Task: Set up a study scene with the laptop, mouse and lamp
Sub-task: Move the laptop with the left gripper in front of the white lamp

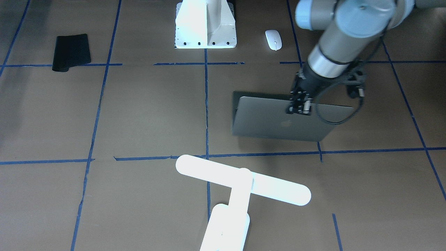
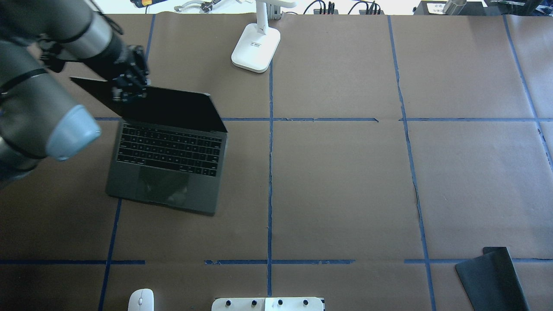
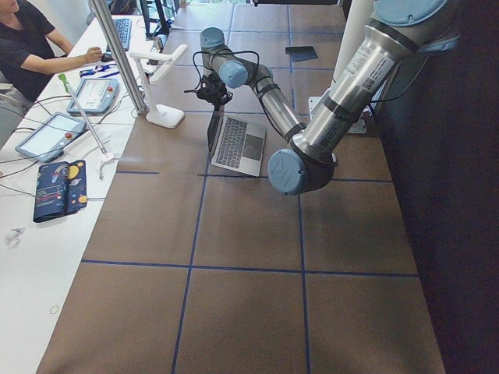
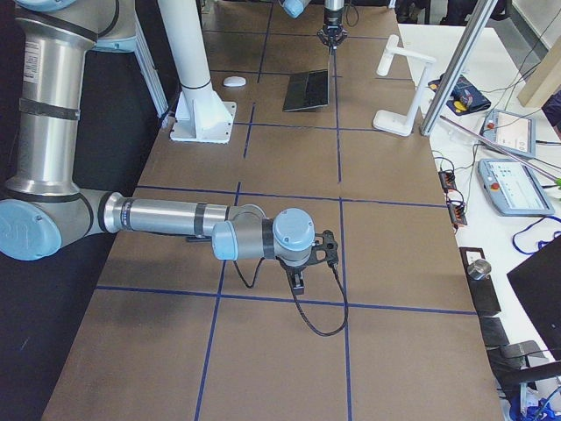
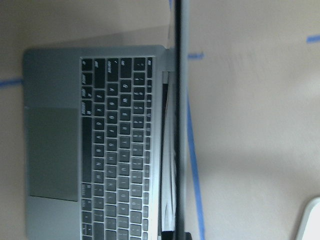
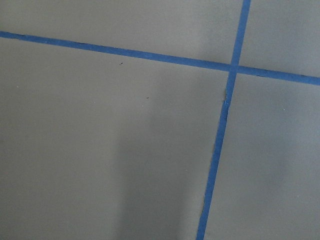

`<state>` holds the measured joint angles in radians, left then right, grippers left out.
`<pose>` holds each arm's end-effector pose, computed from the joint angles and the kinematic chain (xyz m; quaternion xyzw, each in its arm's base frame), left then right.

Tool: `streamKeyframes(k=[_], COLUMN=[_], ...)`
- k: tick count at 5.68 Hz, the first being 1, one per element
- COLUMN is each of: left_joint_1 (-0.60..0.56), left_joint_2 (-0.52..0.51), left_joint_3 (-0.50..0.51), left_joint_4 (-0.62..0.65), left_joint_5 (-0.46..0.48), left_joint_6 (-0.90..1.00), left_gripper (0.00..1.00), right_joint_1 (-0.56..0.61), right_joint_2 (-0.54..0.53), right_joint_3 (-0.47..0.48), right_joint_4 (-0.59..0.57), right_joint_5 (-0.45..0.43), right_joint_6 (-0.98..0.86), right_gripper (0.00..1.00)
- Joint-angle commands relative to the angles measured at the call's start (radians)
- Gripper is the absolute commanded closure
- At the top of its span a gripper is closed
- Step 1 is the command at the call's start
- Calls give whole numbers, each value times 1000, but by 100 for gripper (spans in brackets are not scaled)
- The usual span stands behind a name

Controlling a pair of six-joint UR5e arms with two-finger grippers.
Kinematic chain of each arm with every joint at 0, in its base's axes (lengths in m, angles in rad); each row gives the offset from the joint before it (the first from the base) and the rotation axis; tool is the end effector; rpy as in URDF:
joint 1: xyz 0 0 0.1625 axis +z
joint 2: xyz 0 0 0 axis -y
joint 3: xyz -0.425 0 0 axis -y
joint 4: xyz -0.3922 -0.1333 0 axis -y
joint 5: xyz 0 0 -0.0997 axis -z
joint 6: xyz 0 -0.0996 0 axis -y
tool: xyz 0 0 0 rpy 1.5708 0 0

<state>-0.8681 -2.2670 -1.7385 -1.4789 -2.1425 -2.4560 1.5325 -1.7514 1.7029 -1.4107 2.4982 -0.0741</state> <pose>0.3641 -0.5528 0.1808 -0.2643 0.3590 -0.6152 0.6502 0.0375 -0.4229 0.6479 0.0579 -0.4456 -0.0751 0.8902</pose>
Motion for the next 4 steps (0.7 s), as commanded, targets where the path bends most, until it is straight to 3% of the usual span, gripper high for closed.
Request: streamKeyframes(k=[1,4], left_joint_1=[110,135], left_joint_2=[-228,-281], left_joint_3=[182,306], left_joint_4=[-9,-103], left_joint_5=[119,197], left_joint_6=[-183,-187], left_gripper=[100,100], right_joint_1=[0,0], right_joint_2=[3,1], right_joint_3=[-25,-40], right_joint_4=[1,2], right_joint_5=[4,5], right_joint_6=[-1,-1], right_gripper=[0,0])
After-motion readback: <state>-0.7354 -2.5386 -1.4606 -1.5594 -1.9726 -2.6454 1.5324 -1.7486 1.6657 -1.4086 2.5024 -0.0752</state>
